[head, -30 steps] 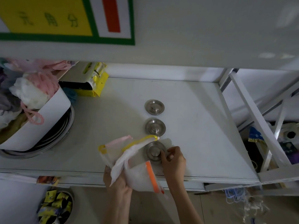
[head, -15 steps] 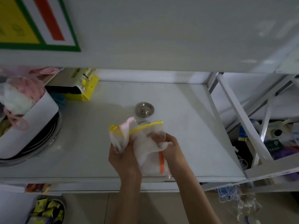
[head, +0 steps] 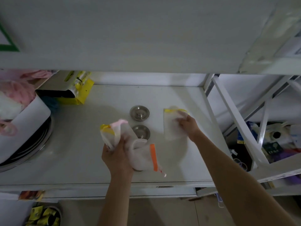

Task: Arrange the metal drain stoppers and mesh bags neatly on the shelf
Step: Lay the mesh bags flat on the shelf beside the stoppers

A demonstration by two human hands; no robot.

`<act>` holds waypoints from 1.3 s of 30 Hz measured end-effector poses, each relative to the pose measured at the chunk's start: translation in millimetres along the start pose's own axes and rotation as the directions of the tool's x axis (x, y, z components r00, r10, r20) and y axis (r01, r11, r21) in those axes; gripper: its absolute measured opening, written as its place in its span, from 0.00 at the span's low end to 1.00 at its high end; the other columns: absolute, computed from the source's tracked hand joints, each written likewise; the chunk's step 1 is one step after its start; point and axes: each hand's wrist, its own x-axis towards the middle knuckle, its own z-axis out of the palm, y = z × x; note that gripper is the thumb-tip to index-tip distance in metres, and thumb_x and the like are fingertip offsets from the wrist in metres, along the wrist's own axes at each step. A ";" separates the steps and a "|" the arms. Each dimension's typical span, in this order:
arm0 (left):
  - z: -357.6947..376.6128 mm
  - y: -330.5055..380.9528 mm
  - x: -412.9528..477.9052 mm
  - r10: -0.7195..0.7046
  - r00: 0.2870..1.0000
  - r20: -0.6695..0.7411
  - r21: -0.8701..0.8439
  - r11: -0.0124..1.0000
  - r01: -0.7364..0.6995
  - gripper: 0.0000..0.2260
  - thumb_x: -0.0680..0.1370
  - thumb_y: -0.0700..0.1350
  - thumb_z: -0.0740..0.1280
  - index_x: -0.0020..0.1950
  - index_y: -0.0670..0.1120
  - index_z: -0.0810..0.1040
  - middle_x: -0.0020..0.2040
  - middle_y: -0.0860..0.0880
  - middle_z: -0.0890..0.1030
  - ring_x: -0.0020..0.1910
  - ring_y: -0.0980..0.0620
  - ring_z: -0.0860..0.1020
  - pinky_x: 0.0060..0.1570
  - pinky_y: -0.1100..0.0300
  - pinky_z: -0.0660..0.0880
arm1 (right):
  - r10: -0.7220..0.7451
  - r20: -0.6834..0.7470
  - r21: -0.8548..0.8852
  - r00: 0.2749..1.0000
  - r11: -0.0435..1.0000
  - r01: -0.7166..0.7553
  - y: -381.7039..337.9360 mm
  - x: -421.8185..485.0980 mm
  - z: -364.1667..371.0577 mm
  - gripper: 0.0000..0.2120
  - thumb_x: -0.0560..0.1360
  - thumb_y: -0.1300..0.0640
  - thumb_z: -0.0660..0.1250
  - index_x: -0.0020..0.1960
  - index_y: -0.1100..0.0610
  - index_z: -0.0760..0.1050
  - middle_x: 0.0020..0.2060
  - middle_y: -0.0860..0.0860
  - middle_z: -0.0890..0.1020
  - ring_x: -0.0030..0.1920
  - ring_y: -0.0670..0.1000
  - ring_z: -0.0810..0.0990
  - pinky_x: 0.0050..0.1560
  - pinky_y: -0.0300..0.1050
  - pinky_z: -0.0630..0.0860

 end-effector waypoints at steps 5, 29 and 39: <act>-7.8 5.3 0.1 -0.004 1.000 0.019 0.030 1.000 0.003 0.07 0.75 0.33 0.71 0.42 0.44 0.80 0.38 0.47 0.81 0.32 0.54 0.79 0.38 0.59 0.77 | -0.201 0.031 -0.539 0.979 0.822 0.185 -2.3 19.3 4.0 0.35 0.73 0.62 0.64 0.77 0.52 0.57 0.66 0.59 0.74 0.64 0.60 0.74 0.64 0.51 0.71; 21.2 -1.7 -34.9 -0.112 0.986 0.122 -0.114 0.985 0.126 0.09 0.74 0.33 0.72 0.54 0.37 0.81 0.40 0.44 0.83 0.32 0.52 0.82 0.36 0.58 0.80 | -0.360 0.395 -0.838 0.845 0.236 0.492 50.6 -25.3 23.0 0.29 0.79 0.45 0.41 0.79 0.49 0.50 0.79 0.48 0.53 0.79 0.48 0.47 0.77 0.50 0.39; 48.3 -9.0 -56.3 -0.225 0.942 0.248 0.066 0.974 0.215 0.14 0.72 0.36 0.74 0.57 0.35 0.81 0.38 0.43 0.85 0.26 0.54 0.82 0.26 0.63 0.77 | -0.015 0.303 0.025 0.953 1.000 0.008 -50.8 -119.8 25.4 0.24 0.80 0.42 0.56 0.41 0.57 0.82 0.34 0.49 0.85 0.35 0.45 0.82 0.39 0.35 0.75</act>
